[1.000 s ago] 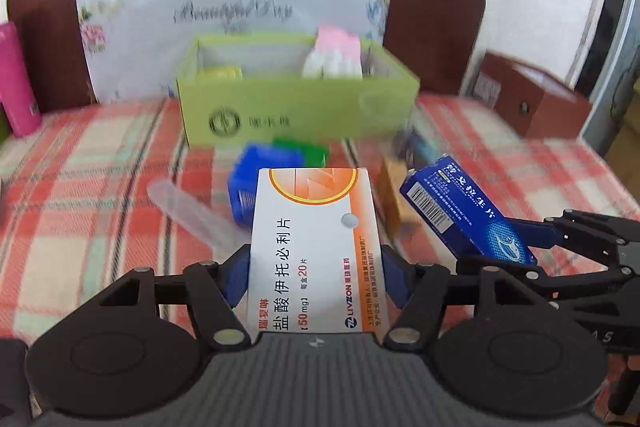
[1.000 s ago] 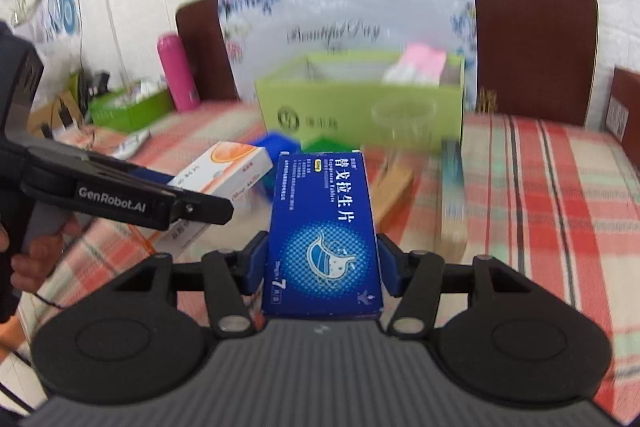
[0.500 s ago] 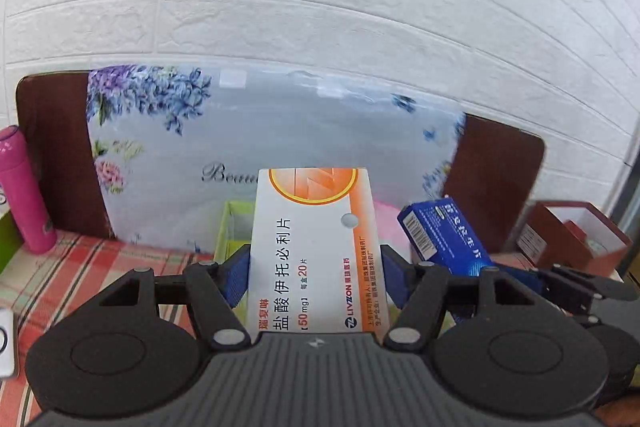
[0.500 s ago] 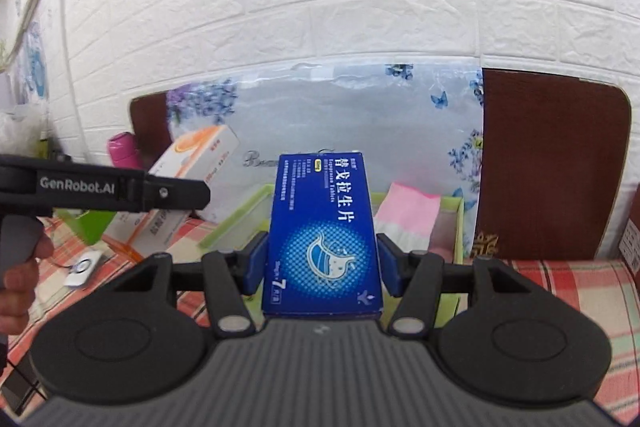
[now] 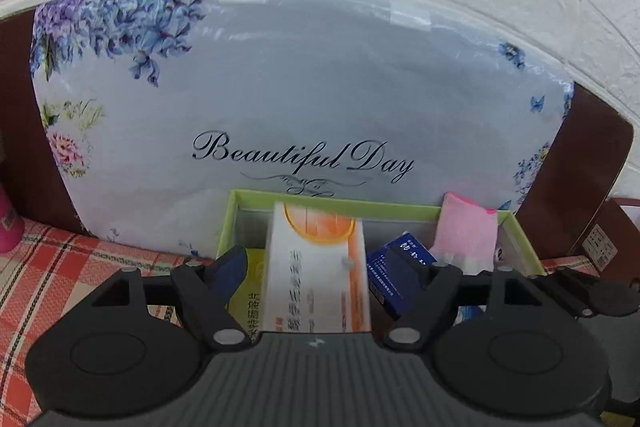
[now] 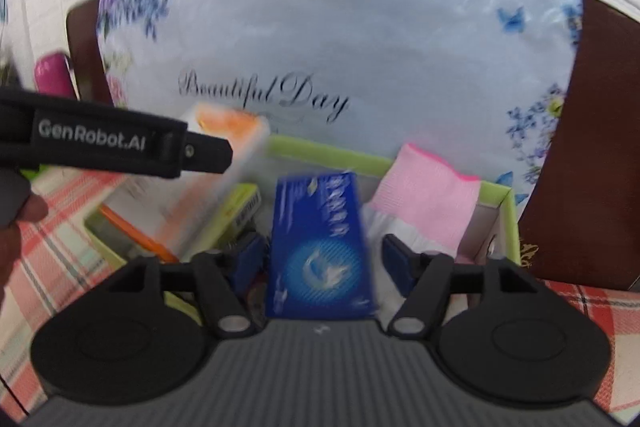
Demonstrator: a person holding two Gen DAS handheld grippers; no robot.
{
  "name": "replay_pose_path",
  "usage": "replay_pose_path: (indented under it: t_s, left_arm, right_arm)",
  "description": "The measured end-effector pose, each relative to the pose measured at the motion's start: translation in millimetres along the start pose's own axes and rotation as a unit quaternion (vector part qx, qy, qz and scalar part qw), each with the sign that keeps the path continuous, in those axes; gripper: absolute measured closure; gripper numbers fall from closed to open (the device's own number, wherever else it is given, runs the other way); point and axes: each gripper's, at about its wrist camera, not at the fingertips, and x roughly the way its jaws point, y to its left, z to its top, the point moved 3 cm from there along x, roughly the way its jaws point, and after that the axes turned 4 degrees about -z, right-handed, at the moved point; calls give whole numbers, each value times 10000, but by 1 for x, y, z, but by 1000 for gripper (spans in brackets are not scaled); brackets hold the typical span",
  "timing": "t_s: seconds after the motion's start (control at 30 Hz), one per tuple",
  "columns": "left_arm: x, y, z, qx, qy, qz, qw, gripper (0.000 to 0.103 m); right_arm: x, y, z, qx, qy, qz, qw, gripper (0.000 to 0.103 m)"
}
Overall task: Organize objects
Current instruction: 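Carry both boxes into the lime-green box and open both grippers, then move both grippers back toward the blue cube and gold box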
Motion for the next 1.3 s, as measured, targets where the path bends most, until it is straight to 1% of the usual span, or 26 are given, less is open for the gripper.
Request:
replay_pose_path:
  t_s: [0.03,0.07,0.13,0.2,0.27,0.37,0.47,0.57,0.7,0.87,1.1,1.2,1.3]
  left_arm:
    - [0,4,-3,-24,19,-2,10000,24]
    - [0,8,-5,-65,1,-37,10000,24]
    - [-4,16,-8,-205,-29,-58,9998,24]
    - [-7,19,-9,-259,18,-13,9997,24]
    - [-14,18,-10,-234,66,59,9997,24]
    - [-27,8,-13,-149,102,173,9997,24]
    - [-46,0,-19,-177,127,138,9997,24]
    - [-67,-11,-26,-81,87,143,9998,23]
    - [-95,-24,-41,85,-6,188,9998,23]
    - [-122,-34,-64,112,-72,149,9998,23]
    - [-142,-42,-99,41,55,76,9999,23]
    - [-147,-46,-114,45,114,89,9999,23]
    - [-148,-47,-125,25,196,136,9997,23]
  right_arm:
    - [0,1,-3,-113,-41,-79,9999,26]
    - [-2,1,-5,-185,-115,-140,9997,19]
    - [-7,-4,-8,-174,-202,-249,9993,12]
    - [-15,-9,-10,-60,-243,-274,9993,10]
    - [-26,-15,-10,98,-300,-274,9991,5]
    - [-49,-21,-10,261,-511,-350,9977,0]
    - [-74,-24,-13,372,-690,-400,9961,0]
    - [-101,-25,-21,417,-853,-411,9946,0]
    - [-135,-27,-39,592,-996,-373,9926,0]
    - [-171,-29,-66,900,-1077,-311,9896,0]
    - [-209,-22,-100,1039,-1133,-280,9877,0]
    - [-217,-19,-115,1070,-1092,-262,9879,0]
    - [-224,-17,-133,1090,-1041,-332,9880,0]
